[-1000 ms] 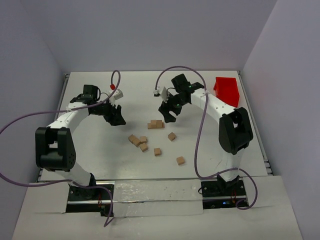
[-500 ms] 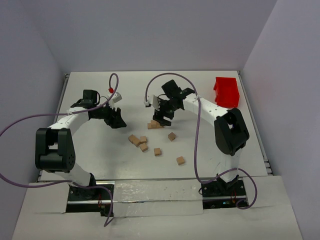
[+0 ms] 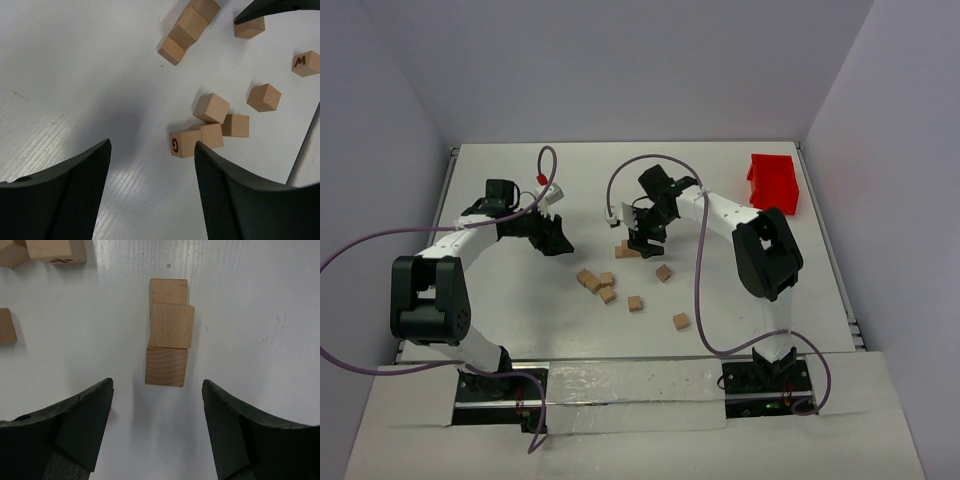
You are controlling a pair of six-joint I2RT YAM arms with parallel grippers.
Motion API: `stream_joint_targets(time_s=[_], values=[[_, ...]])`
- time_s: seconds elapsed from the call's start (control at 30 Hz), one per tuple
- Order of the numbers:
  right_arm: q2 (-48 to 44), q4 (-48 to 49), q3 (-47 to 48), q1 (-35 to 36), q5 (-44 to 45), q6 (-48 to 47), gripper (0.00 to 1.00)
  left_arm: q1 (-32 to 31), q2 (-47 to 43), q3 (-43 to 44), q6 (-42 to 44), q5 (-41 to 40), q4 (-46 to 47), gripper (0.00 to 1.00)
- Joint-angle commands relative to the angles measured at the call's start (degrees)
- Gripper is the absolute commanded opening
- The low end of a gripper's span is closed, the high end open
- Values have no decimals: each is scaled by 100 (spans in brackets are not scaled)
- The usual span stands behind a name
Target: Build the wood block tower
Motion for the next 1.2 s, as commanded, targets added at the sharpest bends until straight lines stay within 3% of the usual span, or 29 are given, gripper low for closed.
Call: stream_joint_targets(time_s=[0.0,1.17], values=[[180,-322,462,18,-213,-248,78,45,-119,-79,26,238,300,74],[549,-371,724,89,-73,-184,54,45,158,-80,15,282,504,75]])
